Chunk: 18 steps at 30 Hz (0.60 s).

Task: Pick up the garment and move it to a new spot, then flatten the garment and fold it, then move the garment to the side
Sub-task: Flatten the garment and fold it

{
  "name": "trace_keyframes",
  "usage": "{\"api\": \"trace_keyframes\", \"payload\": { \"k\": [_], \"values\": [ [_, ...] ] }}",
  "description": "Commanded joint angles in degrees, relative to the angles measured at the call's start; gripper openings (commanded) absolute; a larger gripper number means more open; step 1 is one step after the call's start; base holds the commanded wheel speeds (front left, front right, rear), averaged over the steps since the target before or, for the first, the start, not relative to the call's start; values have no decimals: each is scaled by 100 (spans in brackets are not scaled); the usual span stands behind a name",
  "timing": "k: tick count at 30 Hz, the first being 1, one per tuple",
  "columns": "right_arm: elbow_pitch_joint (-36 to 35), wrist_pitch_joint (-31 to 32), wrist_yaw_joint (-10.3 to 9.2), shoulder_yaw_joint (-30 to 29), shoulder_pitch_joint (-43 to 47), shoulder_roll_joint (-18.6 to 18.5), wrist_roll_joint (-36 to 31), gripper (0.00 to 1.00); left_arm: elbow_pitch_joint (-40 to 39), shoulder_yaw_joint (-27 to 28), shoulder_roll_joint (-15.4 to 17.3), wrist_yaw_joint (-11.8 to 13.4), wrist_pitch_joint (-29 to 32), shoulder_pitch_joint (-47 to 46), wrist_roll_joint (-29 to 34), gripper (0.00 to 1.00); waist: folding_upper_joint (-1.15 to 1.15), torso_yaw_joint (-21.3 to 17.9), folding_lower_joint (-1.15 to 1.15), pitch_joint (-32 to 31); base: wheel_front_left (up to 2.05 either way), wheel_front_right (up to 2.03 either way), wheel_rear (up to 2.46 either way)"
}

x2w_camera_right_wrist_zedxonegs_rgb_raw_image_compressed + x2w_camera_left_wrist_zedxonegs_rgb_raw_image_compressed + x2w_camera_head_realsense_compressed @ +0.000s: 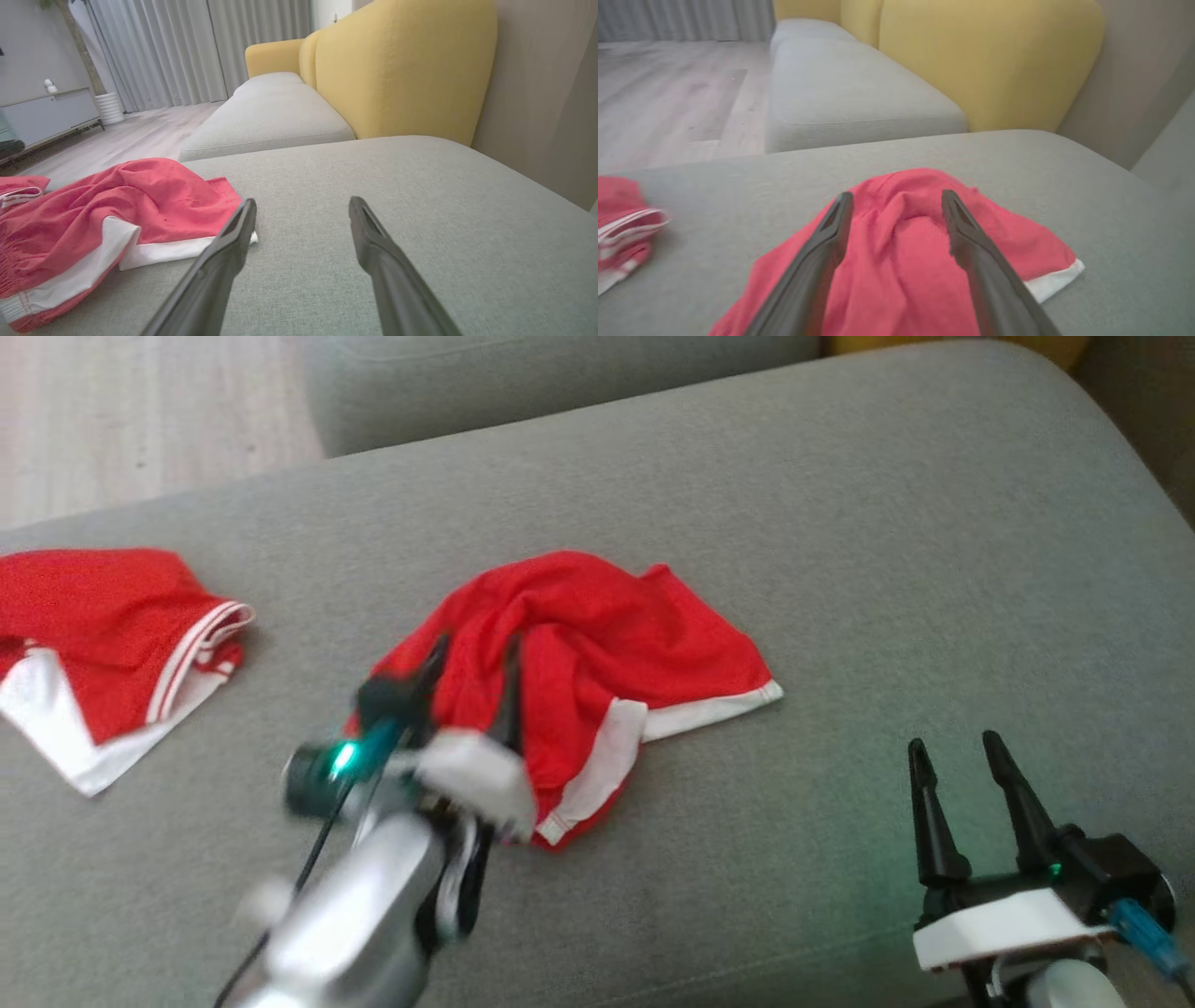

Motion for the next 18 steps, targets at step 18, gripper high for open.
{"api": "trace_keyframes", "payload": {
  "k": [18],
  "values": [
    [-150, -54, -4, 67, -77, -246, -141, 100, -1850, 2243, 582, -739, -69, 2749, 1336, 100, 0, 900, 0, -408, 0, 0, 0]
  ]
}}
